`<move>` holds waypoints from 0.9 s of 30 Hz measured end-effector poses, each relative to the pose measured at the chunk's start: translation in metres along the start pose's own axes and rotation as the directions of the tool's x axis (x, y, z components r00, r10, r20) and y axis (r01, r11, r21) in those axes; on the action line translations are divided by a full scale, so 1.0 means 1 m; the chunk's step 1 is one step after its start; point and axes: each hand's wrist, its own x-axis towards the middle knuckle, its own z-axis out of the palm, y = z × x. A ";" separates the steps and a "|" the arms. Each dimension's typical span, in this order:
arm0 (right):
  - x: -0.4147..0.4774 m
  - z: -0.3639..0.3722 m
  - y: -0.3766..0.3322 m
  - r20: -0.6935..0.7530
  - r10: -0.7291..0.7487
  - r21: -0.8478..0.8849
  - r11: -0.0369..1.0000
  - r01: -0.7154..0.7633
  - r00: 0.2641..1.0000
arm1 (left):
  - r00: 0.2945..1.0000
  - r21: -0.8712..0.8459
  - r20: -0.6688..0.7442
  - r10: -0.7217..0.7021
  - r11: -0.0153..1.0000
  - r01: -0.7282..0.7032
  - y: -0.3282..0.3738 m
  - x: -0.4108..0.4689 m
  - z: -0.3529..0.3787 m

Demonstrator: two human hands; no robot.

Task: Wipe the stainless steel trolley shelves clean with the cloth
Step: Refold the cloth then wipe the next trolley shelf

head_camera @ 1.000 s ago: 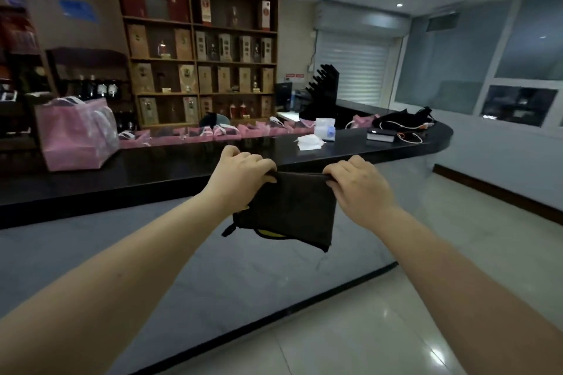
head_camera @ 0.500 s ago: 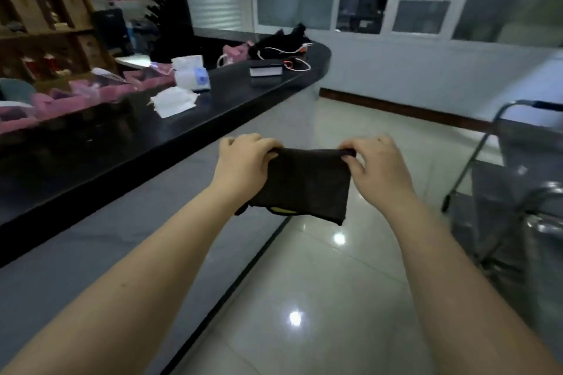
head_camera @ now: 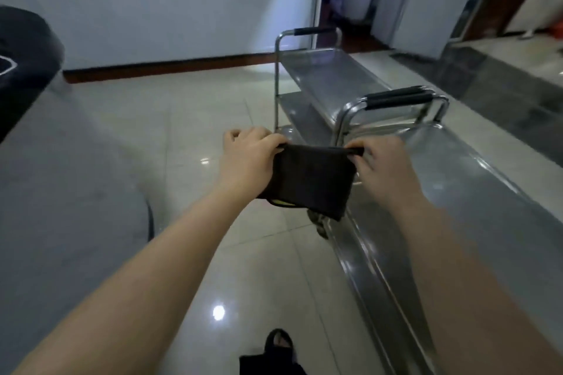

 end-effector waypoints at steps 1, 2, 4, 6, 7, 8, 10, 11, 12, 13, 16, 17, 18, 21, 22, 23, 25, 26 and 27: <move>0.008 0.001 0.013 -0.020 0.029 -0.014 0.999 -0.029 0.999 | 1.000 -0.033 0.007 0.029 0.999 -0.028 0.002 0.019 0.015; 0.016 0.002 0.026 -0.037 0.067 -0.022 0.997 -0.068 0.997 | 0.998 -0.070 0.015 0.055 0.996 -0.054 0.004 0.037 0.029; 0.029 0.002 0.046 -0.069 0.141 -0.023 0.989 -0.143 0.988 | 0.993 -0.129 0.052 0.102 0.987 -0.095 0.010 0.070 0.054; 0.039 0.006 0.064 -0.100 0.228 -0.016 0.973 -0.231 0.968 | 0.983 -0.165 0.098 0.153 0.977 -0.135 0.013 0.097 0.076; 0.044 0.009 0.071 -0.117 0.271 -0.013 0.961 -0.275 0.955 | 0.978 -0.180 0.112 0.178 0.971 -0.156 0.014 0.110 0.086; 0.050 0.012 0.078 -0.140 0.304 -0.008 0.951 -0.308 0.942 | 0.972 -0.192 0.123 0.202 0.965 -0.176 0.014 0.122 0.096; 0.062 0.019 0.087 -0.179 0.355 0.007 0.933 -0.359 0.918 | 0.960 -0.210 0.135 0.247 0.954 -0.216 0.013 0.147 0.116; 0.066 0.024 0.092 -0.186 0.386 0.012 0.921 -0.390 0.904 | 0.954 -0.224 0.141 0.264 0.947 -0.229 0.012 0.158 0.127; 0.070 0.029 0.097 -0.186 0.421 0.015 0.905 -0.426 0.888 | 0.948 -0.242 0.145 0.282 0.939 -0.242 0.011 0.167 0.138; 0.073 0.035 0.103 -0.186 0.457 0.012 0.886 -0.463 0.870 | 0.940 -0.260 0.152 0.305 0.930 -0.259 0.009 0.176 0.150; 0.073 0.057 0.121 -0.244 0.540 -0.007 0.830 -0.558 0.806 | 0.889 -0.331 0.209 0.407 0.885 -0.327 0.004 0.199 0.187; 0.071 0.065 0.124 -0.274 0.559 -0.009 0.812 -0.584 0.782 | 0.871 -0.373 0.216 0.442 0.861 -0.345 0.002 0.206 0.199; 0.069 0.073 0.126 -0.300 0.584 -0.006 0.790 -0.613 0.754 | 0.854 -0.420 0.223 0.470 0.837 -0.351 0.001 0.211 0.210; 0.060 0.107 0.125 -0.356 0.699 0.036 0.674 -0.738 0.620 | 0.787 -0.543 0.261 0.558 0.759 -0.358 -0.008 0.218 0.246; 0.055 0.119 0.123 -0.383 0.724 0.045 0.635 -0.771 0.574 | 0.759 -0.573 0.273 0.590 0.734 -0.365 -0.012 0.219 0.256; 0.050 0.132 0.121 -0.417 0.736 0.052 0.606 -0.794 0.534 | 0.729 -0.604 0.289 0.621 0.709 -0.365 -0.017 0.221 0.268; 0.038 0.162 0.112 -0.466 0.755 0.073 0.553 -0.830 0.461 | 0.660 -0.664 0.322 0.679 0.659 -0.354 -0.027 0.222 0.291; 0.034 0.178 0.107 -0.475 0.774 0.085 0.515 -0.853 0.420 | 0.629 -0.685 0.326 0.706 0.634 -0.358 -0.032 0.220 0.301; 0.031 0.192 0.101 -0.474 0.799 0.099 0.465 -0.880 0.369 | 0.595 -0.697 0.333 0.732 0.616 -0.368 -0.037 0.218 0.313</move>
